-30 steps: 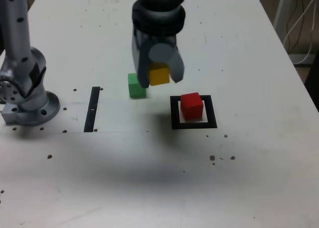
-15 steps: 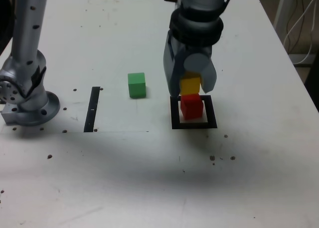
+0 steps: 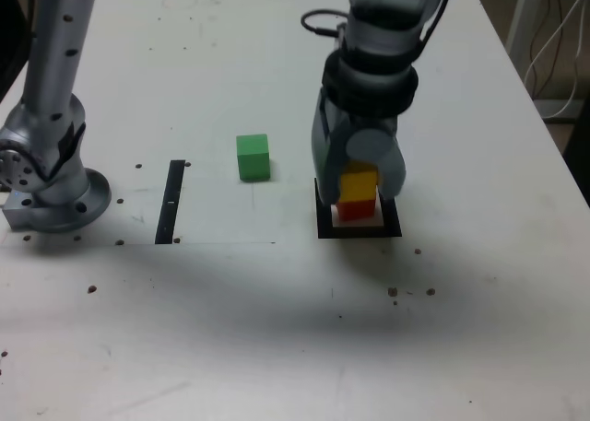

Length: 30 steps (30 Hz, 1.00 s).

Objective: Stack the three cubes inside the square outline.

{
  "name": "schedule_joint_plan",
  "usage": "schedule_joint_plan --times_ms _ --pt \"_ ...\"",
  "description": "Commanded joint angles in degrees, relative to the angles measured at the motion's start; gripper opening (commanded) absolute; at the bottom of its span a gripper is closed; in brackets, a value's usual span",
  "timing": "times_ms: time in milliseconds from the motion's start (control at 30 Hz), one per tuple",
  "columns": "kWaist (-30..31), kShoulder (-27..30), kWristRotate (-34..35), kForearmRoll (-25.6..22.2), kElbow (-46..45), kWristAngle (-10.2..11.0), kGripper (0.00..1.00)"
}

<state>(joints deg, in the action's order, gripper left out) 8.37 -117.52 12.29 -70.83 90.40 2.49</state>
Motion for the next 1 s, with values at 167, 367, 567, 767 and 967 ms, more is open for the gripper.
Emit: schedule_joint_plan --times_ms 167,367,567,767,967 --pt "-0.3 0.0 -0.2 1.0 -1.1 1.7 0.27" --pt "-0.5 0.2 -0.2 0.9 -0.9 2.7 0.27" --pt "-0.5 0.1 -0.2 0.9 -0.8 3.2 0.29" --pt "-0.7 0.0 -0.2 0.9 -0.9 3.4 0.43" --pt "-0.7 0.2 -0.2 1.1 -0.8 3.2 0.77"
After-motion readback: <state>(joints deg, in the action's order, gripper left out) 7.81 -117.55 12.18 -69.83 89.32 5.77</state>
